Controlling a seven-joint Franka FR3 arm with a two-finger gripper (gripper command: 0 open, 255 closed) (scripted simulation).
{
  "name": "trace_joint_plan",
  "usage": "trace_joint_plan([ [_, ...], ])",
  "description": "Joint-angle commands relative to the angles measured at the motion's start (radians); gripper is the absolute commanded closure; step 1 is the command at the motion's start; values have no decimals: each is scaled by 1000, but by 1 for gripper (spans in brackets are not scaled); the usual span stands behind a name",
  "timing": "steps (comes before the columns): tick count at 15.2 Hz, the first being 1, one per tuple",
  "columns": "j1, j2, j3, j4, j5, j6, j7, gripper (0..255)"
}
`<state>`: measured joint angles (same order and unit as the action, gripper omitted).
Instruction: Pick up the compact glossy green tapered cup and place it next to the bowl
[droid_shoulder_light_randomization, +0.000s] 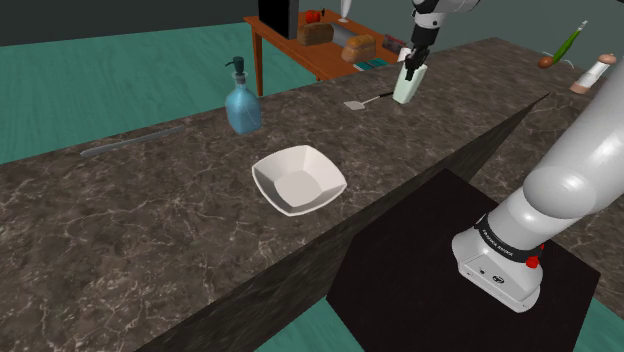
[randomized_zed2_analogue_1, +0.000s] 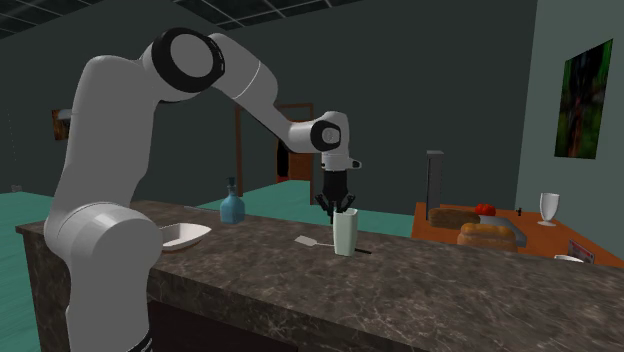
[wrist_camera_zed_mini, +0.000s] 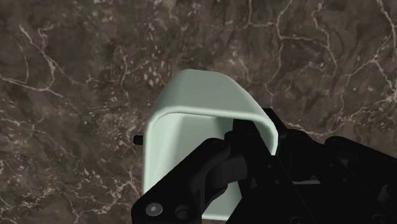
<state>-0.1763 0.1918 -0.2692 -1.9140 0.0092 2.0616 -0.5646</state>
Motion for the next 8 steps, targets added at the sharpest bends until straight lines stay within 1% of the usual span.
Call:
trace_joint_plan([
  [1,1,-8,0,18,-3,-26,2,255],
  [8,3,-37,-1,77,-11,-113,6,255],
])
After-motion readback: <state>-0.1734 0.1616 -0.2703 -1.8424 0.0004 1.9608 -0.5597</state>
